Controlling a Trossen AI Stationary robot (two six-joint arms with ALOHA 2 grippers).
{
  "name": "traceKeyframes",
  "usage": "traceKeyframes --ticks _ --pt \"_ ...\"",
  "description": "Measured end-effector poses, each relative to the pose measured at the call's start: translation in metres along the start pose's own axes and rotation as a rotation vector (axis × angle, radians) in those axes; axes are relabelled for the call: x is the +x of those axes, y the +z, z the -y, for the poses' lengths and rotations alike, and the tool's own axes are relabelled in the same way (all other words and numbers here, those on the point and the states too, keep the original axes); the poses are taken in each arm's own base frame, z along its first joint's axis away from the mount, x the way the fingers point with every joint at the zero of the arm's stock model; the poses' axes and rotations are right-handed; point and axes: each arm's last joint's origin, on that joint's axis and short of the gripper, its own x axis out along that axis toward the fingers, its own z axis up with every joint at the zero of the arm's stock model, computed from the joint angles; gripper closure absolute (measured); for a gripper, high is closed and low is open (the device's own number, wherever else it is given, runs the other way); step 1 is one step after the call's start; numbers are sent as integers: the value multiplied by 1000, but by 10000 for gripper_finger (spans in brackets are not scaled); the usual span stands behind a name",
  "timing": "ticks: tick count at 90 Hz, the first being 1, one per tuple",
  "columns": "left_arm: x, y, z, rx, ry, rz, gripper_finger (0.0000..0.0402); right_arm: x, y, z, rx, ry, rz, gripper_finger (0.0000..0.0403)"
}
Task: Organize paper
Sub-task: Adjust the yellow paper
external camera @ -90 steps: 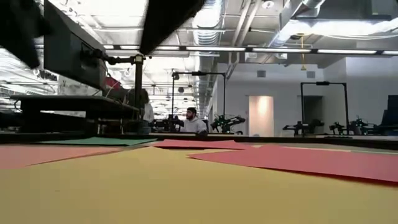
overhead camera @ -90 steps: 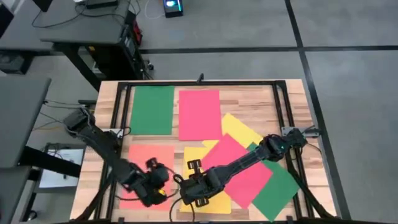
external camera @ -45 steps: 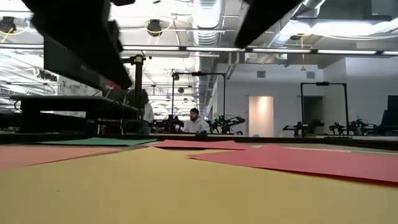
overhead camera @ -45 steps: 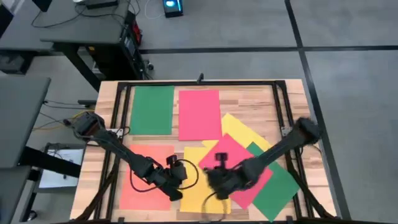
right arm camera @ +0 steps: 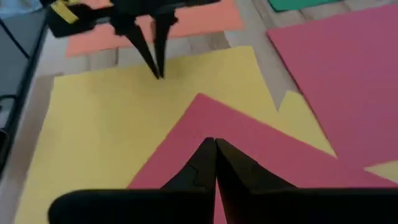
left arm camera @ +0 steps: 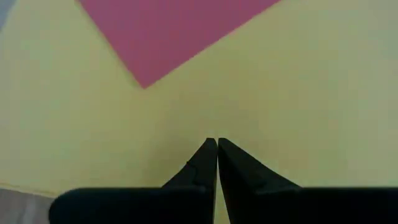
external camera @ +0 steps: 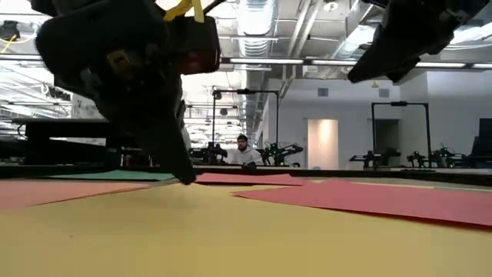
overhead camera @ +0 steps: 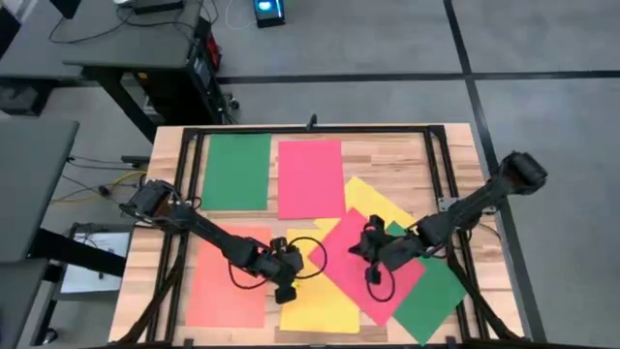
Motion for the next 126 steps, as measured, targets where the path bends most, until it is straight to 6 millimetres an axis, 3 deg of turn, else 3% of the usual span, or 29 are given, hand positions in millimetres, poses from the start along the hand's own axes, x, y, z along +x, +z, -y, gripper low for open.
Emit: traceKeyframes --ticks 24,52,75,126 --pt "-1 -9 -3 -54 26 -98 402 11 -5 -2 -3 -12 -12 403" --pt "-3 -17 -5 -92 47 -160 402 47 -29 0 -43 -74 -128 403" --pt "-3 -19 -3 -135 37 -175 402 69 -43 20 59 -136 -285 403" --pt "-6 -26 0 -150 50 -214 402 53 -52 30 105 -218 -450 403"
